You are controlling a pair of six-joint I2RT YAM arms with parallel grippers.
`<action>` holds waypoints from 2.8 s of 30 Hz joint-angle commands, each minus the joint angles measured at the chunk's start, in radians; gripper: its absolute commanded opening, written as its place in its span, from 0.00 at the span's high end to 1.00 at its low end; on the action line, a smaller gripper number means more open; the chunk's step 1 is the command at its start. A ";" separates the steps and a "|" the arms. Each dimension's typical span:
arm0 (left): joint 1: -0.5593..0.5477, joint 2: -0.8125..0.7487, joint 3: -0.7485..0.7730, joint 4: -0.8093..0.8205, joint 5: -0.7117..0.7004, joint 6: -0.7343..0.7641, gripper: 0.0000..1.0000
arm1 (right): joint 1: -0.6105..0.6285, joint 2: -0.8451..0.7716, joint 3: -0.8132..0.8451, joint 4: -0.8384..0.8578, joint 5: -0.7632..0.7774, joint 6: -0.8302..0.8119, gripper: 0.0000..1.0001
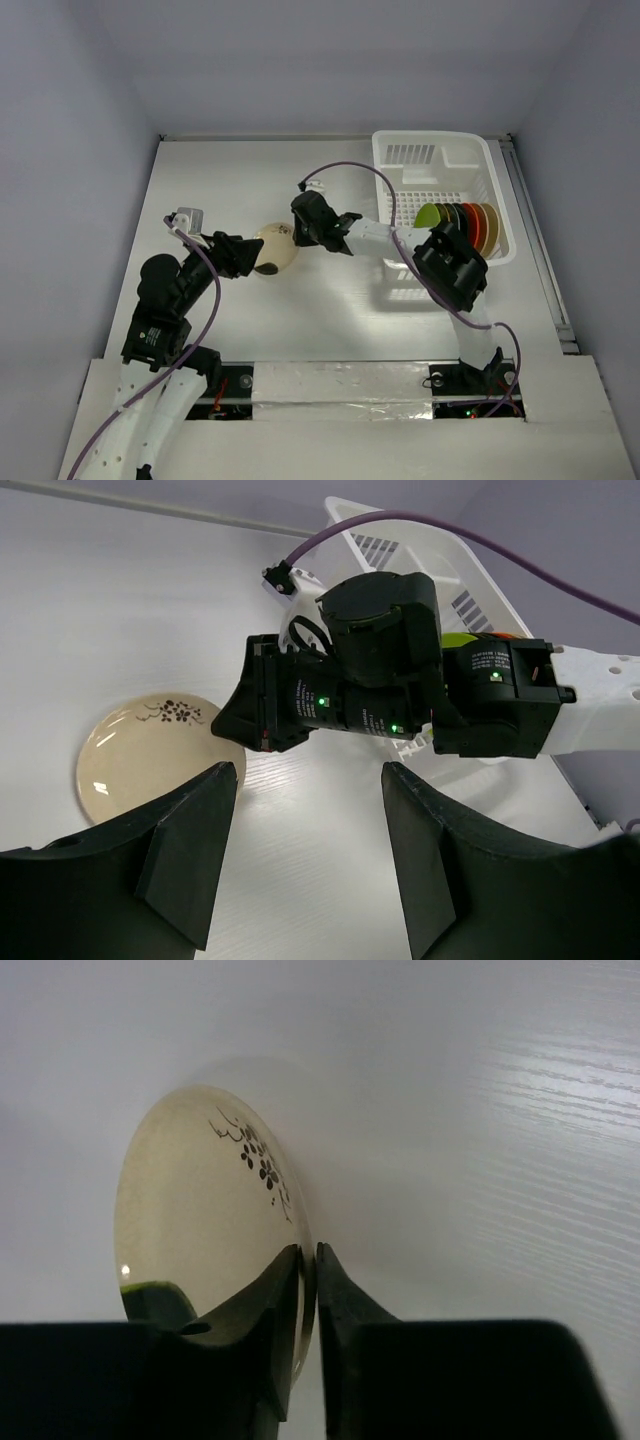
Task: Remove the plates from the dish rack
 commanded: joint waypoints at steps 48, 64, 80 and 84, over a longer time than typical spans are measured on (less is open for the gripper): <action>-0.014 0.021 0.006 0.041 0.014 -0.010 0.67 | -0.448 -0.731 -0.426 -0.347 0.424 -0.177 0.72; -0.032 -0.028 0.000 0.051 0.018 -0.013 0.62 | -0.448 -0.631 -0.325 -0.468 0.502 -0.212 0.89; -0.092 -0.072 0.003 0.051 0.009 -0.013 0.57 | -0.410 -0.625 -0.179 -0.618 0.611 -0.384 1.00; -0.092 -0.077 0.003 0.050 0.006 -0.013 0.57 | -0.381 -0.608 -0.193 -0.597 0.610 -0.420 1.00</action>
